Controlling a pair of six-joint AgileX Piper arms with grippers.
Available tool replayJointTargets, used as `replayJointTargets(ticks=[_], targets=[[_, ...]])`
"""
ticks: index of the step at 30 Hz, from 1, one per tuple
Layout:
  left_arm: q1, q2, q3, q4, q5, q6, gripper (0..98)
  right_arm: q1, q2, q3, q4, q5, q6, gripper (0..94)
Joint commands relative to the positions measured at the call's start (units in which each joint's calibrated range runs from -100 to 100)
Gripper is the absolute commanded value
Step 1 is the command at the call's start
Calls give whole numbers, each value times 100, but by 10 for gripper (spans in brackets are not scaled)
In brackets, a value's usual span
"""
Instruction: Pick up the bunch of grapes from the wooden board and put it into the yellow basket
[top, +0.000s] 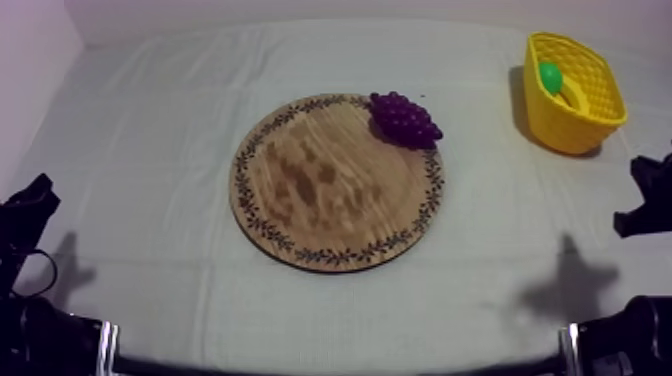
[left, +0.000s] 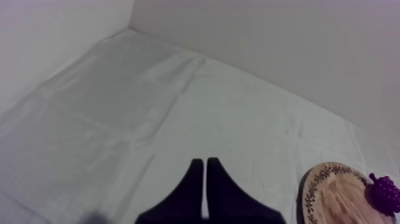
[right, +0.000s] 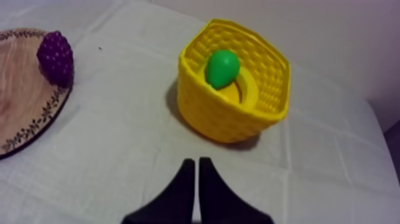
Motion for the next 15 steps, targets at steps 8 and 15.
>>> replayJointTargets(ticks=[8,15], targets=[[-1,3,4,1,3,0,0,20,1286,-1919,-416,458,67,2],[-1,3,4,1,3,0,0,-31,2297,-2949,-466,903,0,2]])
